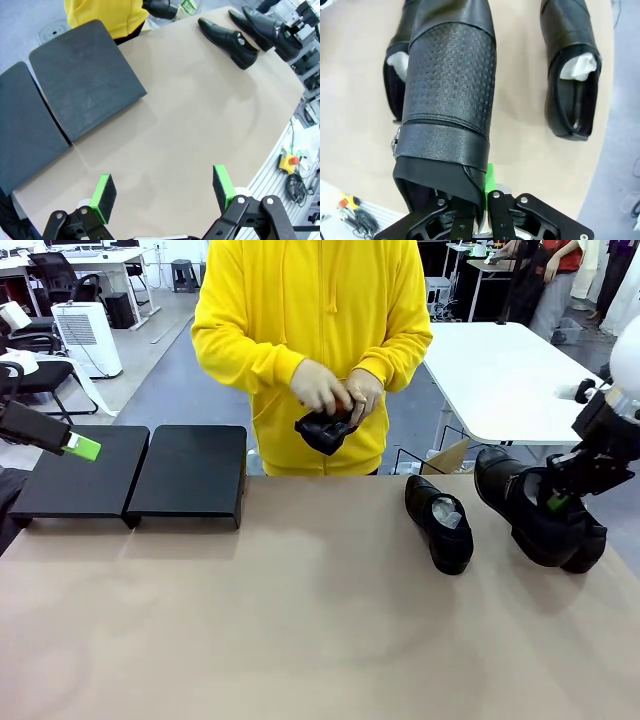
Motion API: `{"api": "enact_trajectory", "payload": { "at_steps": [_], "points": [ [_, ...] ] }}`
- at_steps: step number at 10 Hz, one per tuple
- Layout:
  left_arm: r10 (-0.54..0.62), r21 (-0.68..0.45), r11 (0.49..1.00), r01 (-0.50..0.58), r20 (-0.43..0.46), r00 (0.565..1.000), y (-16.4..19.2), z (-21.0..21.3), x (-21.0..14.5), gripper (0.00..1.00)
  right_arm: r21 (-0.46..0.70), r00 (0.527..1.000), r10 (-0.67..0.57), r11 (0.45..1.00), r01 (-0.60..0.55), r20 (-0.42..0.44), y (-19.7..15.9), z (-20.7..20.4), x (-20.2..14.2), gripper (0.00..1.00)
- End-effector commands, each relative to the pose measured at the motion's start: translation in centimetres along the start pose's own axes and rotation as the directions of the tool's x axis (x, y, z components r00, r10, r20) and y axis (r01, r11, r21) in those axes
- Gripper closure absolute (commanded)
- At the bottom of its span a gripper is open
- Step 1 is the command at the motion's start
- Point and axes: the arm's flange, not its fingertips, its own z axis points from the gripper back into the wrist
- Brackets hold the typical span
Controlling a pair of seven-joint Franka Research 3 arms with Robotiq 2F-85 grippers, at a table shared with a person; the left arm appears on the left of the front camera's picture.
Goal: Organize the shoes by placing them on the stand.
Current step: Pick up one Shoe and place it in the middle of the table.
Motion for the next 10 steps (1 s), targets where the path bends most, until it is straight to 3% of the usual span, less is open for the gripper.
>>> {"api": "enact_trajectory", "payload": {
  "at_steps": [1,3,5,7,9,10],
  "points": [
    [-0.014,-0.018,1.0,0.014,0.009,1.0,0.1,0.1,0.0,0.0,0.004,1.0,0.008,1.0,-0.008,0.006,0.4,1.1,-0.7,1.0],
    [-0.014,-0.018,1.0,0.014,0.009,1.0,0.1,0.1,0.0,0.0,0.039,0.995,0.062,0.997,-0.066,0.079,7.8,1.9,-4.6,1.0],
    [-0.014,-0.018,1.0,0.014,0.009,1.0,0.1,0.1,0.0,0.0,0.042,0.99,0.071,0.996,-0.076,0.121,12.7,2.7,-8.9,1.0],
    [-0.014,-0.018,1.0,0.014,0.009,1.0,0.1,0.1,0.0,0.0,0.119,0.996,0.088,0.989,-0.091,0.028,16.9,0.2,-11.2,1.0],
    [-0.014,-0.018,1.0,0.014,0.009,1.0,0.1,0.1,0.0,0.0,0.166,0.992,0.08,0.984,-0.063,-0.095,20.3,-5.5,-10.7,1.0],
    [-0.014,-0.018,1.0,0.014,0.009,1.0,0.1,0.1,0.0,0.0,0.201,0.994,0.062,0.979,-0.043,-0.092,21.6,-7.3,-11.0,1.0]
  ]
}}
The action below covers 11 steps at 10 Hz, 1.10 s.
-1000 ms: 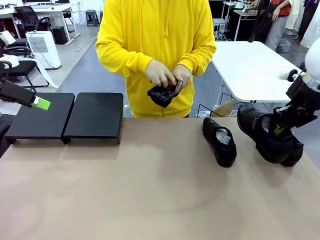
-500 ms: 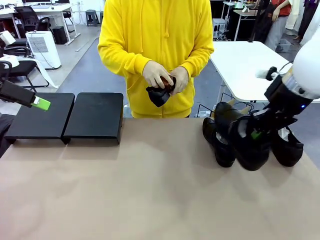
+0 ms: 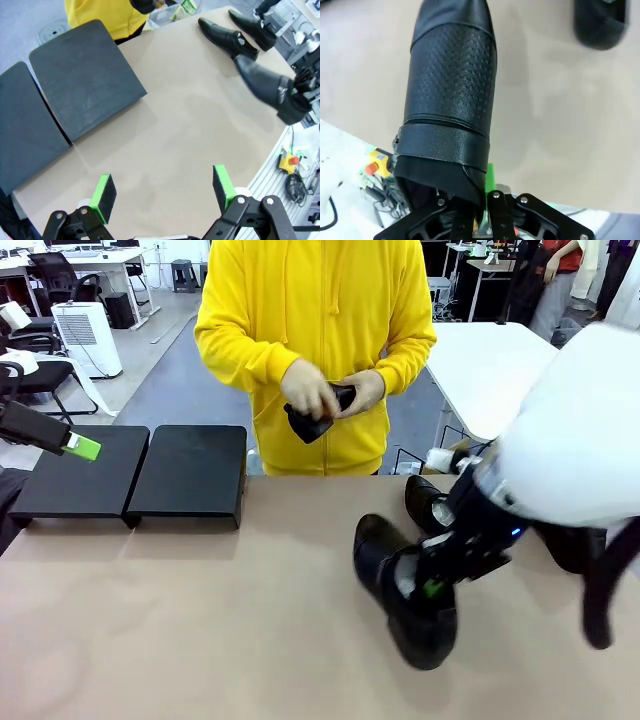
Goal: Organize the shoes by placing them on the stand.
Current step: Pick up one Shoe and place it in the middle of the table.
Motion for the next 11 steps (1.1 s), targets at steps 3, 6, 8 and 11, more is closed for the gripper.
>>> {"api": "enact_trajectory", "payload": {
  "at_steps": [3,6,8,11],
  "points": [
    [-0.014,-0.019,1.0,0.014,0.01,1.0,0.1,0.1,0.0,0.0,0.099,0.996,-0.07,0.992,0.075,-0.048,2.4,-4.7,2.1,1.0],
    [-0.014,-0.019,1.0,0.014,0.01,1.0,0.1,0.1,0.0,0.0,0.091,0.993,-0.089,0.991,0.096,-0.079,2.3,-5.7,2.5,0.82],
    [-0.014,-0.019,1.0,0.014,0.01,1.0,0.1,0.1,0.0,0.0,0.105,0.99,-0.102,0.988,0.113,-0.099,2.2,-6.4,3.0,0.47],
    [-0.014,-0.019,1.0,0.014,0.01,1.0,0.1,0.1,0.0,0.0,0.134,0.989,-0.09,0.985,0.106,-0.122,2.1,-5.8,2.8,0.0]
  ]
}}
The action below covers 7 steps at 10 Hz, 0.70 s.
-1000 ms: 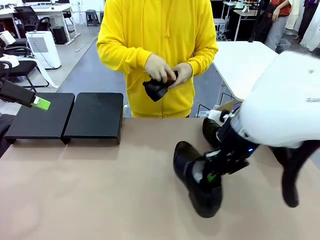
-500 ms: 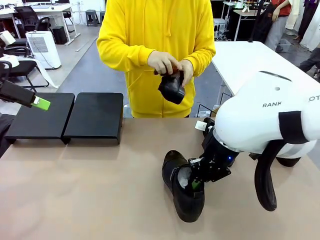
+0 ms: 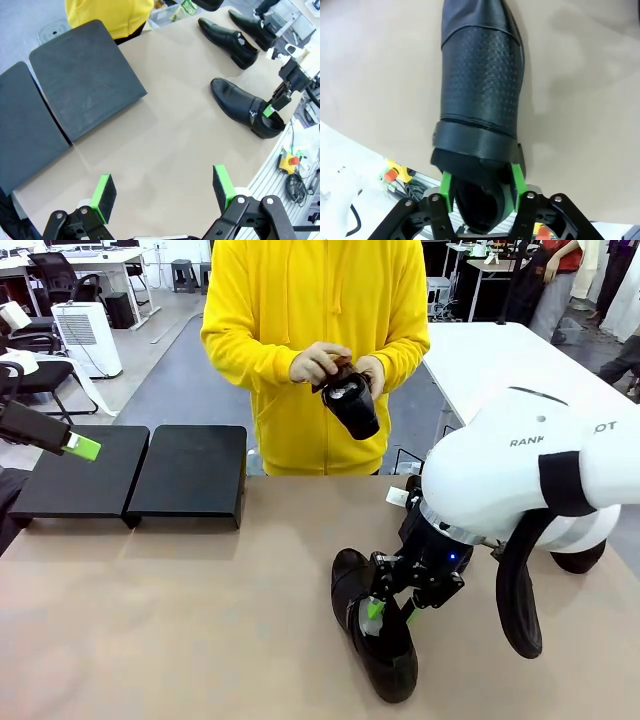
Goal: Organize the shoes by placing them on the stand.
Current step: Pick up one Shoe and place it in the middle of the table.
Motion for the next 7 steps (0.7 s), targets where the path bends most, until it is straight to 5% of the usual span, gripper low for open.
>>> {"api": "enact_trajectory", "payload": {
  "at_steps": [1,4,5,7],
  "points": [
    [-0.014,-0.019,1.0,0.014,0.01,1.0,0.1,0.1,0.0,0.0,0.067,1.0,0.006,0.998,-0.006,-0.004,0.4,1.3,-0.4,0.0],
    [-0.014,-0.019,1.0,0.014,0.01,1.0,0.1,0.1,0.0,0.0,0.13,1.0,0.01,0.992,-0.008,-0.016,-1.1,3.8,-2.0,0.0],
    [-0.014,-0.019,1.0,0.014,0.01,1.0,0.1,0.1,0.0,0.0,0.013,1.0,-0.002,1.0,0.002,0.01,-2.5,5.1,-1.9,0.0],
    [-0.014,-0.019,1.0,0.014,0.01,1.0,0.1,0.1,0.0,0.0,0.069,1.0,-0.002,0.998,0.003,-0.01,0.3,3.0,-1.2,0.0]
  ]
}}
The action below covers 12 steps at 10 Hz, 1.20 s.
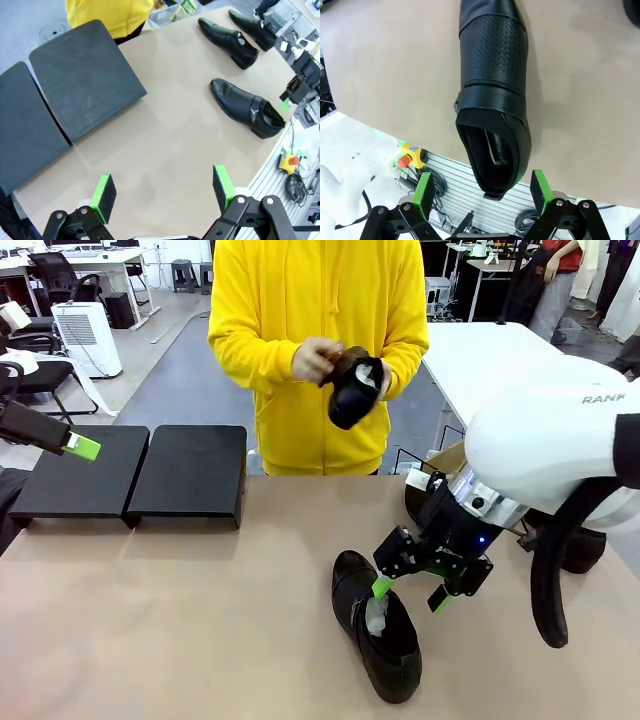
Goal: Organize the shoes by placing them on the stand.
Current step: Pick up one Shoe and place it in the middle of the table, then place the Shoe from the middle of the table onto the Shoes Stand.
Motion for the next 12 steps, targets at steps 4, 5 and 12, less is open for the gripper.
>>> {"api": "enact_trajectory", "payload": {
  "at_steps": [4,5,12],
  "points": [
    [-0.014,-0.019,1.0,0.014,0.01,1.0,0.09,0.08,0.02,0.0,0.01,1.0,0.004,1.0,-0.004,-0.001,0.86,-0.96,0.52,0.0],
    [-0.014,-0.019,1.0,0.014,0.01,1.0,0.09,0.08,0.02,0.0,0.01,1.0,0.004,1.0,-0.004,-0.001,0.86,-0.96,0.52,0.0],
    [-0.014,-0.019,1.0,0.014,0.01,1.0,0.09,0.08,0.02,0.0,-0.009,1.0,0.006,1.0,-0.006,-0.012,0.38,-0.93,0.22,0.0]
  ]
}}
